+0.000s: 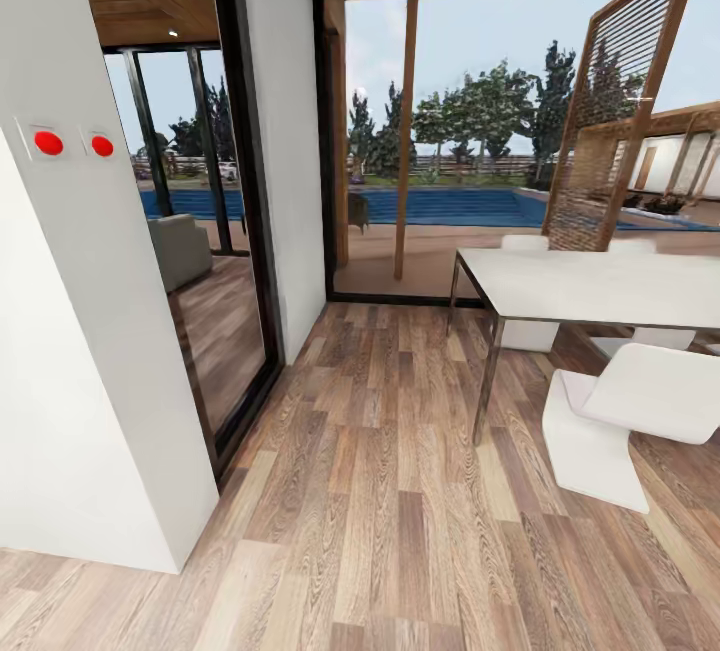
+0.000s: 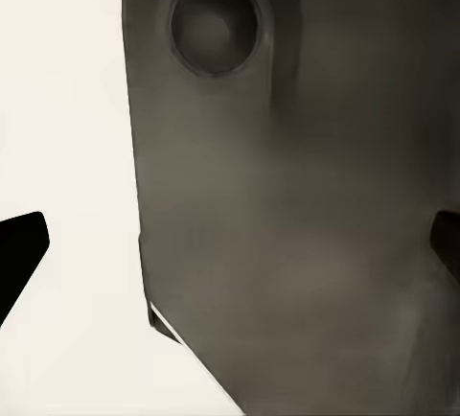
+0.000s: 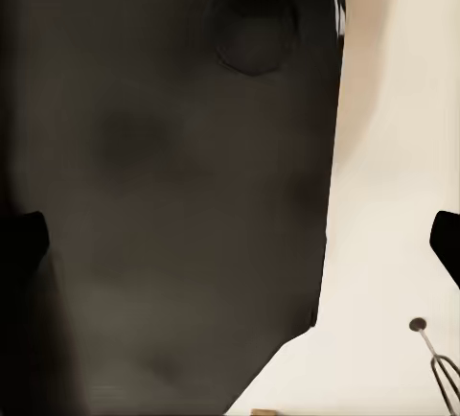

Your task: Set up a coffee station on the kitchen countertop: keep the coffee maker on the countertop, move the bottle of coffee from the kitchen shelf to the counter next to the coffee maker, place a paper coffee filter on top of the coffee maker, put the saucer next to the coffee maker with the coffee cup on the saucer, and place the electric kettle next to the coffee maker.

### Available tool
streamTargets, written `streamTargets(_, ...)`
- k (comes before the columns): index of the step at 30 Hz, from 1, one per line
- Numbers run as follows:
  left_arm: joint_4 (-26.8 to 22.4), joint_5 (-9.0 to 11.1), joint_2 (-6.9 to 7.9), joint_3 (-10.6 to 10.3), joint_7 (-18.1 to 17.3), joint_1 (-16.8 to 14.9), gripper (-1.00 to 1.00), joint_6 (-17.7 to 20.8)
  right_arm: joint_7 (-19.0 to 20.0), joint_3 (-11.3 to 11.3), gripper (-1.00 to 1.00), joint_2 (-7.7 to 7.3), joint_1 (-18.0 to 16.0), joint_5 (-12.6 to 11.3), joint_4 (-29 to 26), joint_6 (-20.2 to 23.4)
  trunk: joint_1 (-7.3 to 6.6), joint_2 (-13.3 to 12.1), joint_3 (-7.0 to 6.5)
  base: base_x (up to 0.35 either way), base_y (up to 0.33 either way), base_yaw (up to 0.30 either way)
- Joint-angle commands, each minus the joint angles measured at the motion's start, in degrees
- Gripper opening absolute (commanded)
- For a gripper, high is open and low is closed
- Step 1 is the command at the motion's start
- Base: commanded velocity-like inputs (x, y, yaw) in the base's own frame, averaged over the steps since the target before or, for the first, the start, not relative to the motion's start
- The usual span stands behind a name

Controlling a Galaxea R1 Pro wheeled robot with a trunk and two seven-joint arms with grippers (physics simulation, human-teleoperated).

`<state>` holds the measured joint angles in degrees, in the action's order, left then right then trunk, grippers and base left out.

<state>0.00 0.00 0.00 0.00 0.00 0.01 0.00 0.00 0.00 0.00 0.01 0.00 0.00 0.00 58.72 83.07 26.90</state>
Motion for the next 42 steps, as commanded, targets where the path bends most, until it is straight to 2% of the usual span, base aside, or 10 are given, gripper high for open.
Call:
streamTargets(1, -0.33, 0.11, -0.33, 0.33, -0.33, 0.33, 1.00, 0.33, -0.33, 0.33, 1.00, 0.33, 0.33, 0.33, 0.10, -0.33, 0.00, 0.01, 0.03, 0.000, 0.000, 0.000)
streamTargets(3, -0.73, 0.22, -0.98, 0.40, -0.98, 0.35, 1.00, 0.35, -0.97, 0.72, 1.00, 0.98, 0.98, 0.97, 0.14, -0.97, 0.00, 0.01, 0.03, 0.000, 0.000, 0.000)
streamTargets(5, -0.71, 0.31, -0.62, 0.47, -1.09, 0.34, 1.00, -0.02, -1.61, 0.51, 1.00, 1.62, 1.63, 1.62, -0.34, -0.94, 0.00, 0.01, 0.03, 0.000, 0.000, 0.000)
streamTargets(12, -0.70, 0.35, -0.44, 0.53, -0.97, 0.34, 1.00, -2.25, -3.86, 0.27, 1.00, 3.87, 3.90, 1.33, -2.58, -0.57, 0.00, 0.01, 0.03, 0.000, 0.000, 0.000)
streamTargets(17, -0.70, 0.35, -0.48, 0.53, -0.97, 0.34, 1.00, -2.36, -5.46, 0.17, 1.00, 5.47, 4.39, 1.32, -4.18, -1.73, 0.00, 0.01, 0.03, 0.000, 0.000, 0.000)
streamTargets(26, -0.72, 0.42, -0.50, 0.53, -0.97, 0.26, 1.00, -4.04, -8.35, 0.18, 1.00, 5.29, 4.39, 1.50, -7.09, -4.62, 0.00, 0.01, 0.03, 0.000, 0.000, 0.000)
streamTargets(27, -0.71, 0.36, -0.52, 0.53, -0.97, 0.25, 1.00, -5.15, -12.13, 0.18, 1.00, 5.28, 4.39, 1.56, -12.04, -5.79, 0.00, 0.01, 0.03, 0.000, 0.000, 0.000)
streamTargets(35, -0.77, 0.36, -0.18, 0.53, -0.97, 0.21, 1.00, -5.27, -12.13, 0.18, 1.00, 5.13, 4.39, 1.50, -12.31, -5.84, 0.00, 0.01, 0.03, 0.000, 0.000, 0.020)
streamTargets(42, -0.79, 0.58, 0.21, 0.59, -0.97, 0.09, 1.00, -5.27, -12.13, 0.10, 1.00, 4.71, 4.39, 1.50, -13.61, -5.80, 0.00, 0.01, 0.19, 0.000, 0.000, 0.218)
